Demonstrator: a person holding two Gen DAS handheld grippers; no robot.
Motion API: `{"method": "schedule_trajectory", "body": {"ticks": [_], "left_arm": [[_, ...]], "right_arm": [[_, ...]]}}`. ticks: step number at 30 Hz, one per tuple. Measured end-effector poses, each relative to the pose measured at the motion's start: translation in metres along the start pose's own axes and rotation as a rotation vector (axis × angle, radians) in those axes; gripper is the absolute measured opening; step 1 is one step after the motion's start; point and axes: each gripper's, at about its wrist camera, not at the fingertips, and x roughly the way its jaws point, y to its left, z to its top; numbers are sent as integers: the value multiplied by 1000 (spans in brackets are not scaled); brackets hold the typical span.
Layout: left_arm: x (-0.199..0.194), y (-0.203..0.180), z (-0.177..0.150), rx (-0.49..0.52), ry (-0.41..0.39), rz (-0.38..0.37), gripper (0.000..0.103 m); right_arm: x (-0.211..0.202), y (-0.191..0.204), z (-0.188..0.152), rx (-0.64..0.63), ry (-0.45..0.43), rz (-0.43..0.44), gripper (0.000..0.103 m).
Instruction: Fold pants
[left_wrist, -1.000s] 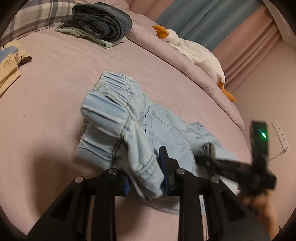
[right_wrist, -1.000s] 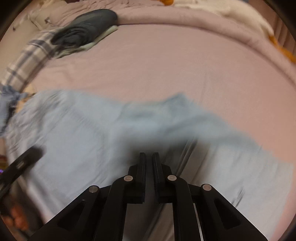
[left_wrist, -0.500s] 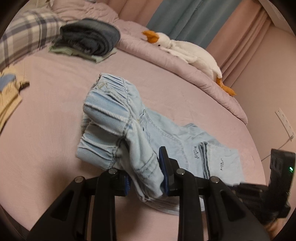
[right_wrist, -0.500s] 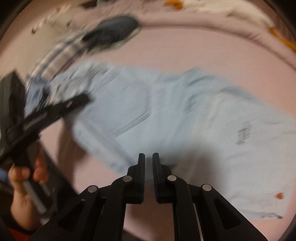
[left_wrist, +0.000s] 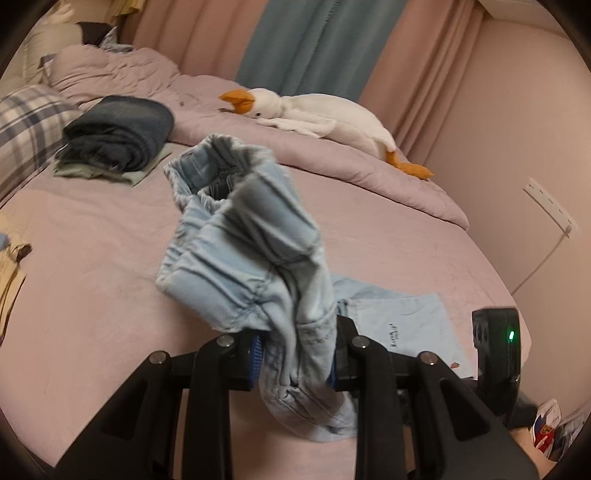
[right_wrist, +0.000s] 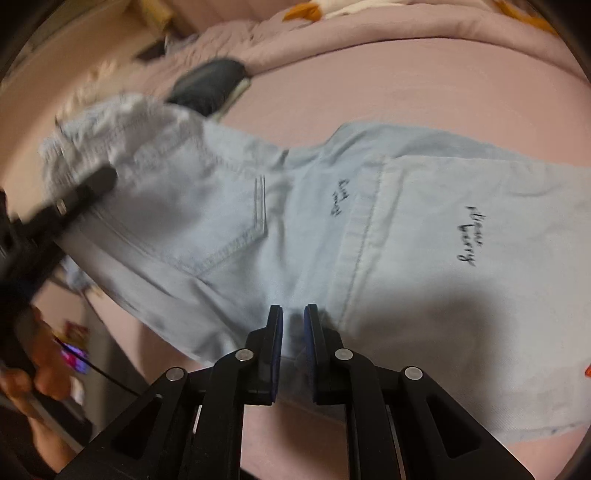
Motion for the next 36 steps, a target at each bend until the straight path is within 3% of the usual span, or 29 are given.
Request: {"method": "schedule_trajectory", "body": {"ticks": [2,6,9,11,14,16,20,24,26,30,32,34,36], "left_arm": [[2,-10,2,25,0,-13,26],[6,-30,3,72,6,-39,26],[12,-44,1,108,18,-56,26],[18,-54,0,128,31,-67,26],[29,-70,-7,173,53,-79,26],[36,-78,-12,196,70,-85,26],[54,-93,-23,241,114,-87,26],[70,-104,-35,285,161,-85,29],[77,-105,-40,303,185,-89,31],[87,-109,-53,348,266,-121,46],[82,-105,-55,340,260,-147,64],[70,-95,-55,308,247,-186,74],[58,-81,-56,269,231,-200,76]], "right_arm": [[-8,-12,5,74,-39,60,19],[-19,-39,4,191,-95,108,43],[-21,-50,-1,245,-116,107,44],[-23,-61,-5,307,-137,165,44],[-21,-77,-10,422,-173,307,48],[-20,-89,-15,507,-202,424,58],[-16,-104,-21,658,-270,645,66],[-13,-117,-32,786,-320,810,74],[-16,-123,-34,814,-310,819,75],[-16,-114,-23,803,-279,808,76],[-19,-115,-18,792,-269,775,81],[-21,-117,-16,786,-266,755,82],[-21,-120,-16,796,-265,733,82]]}}
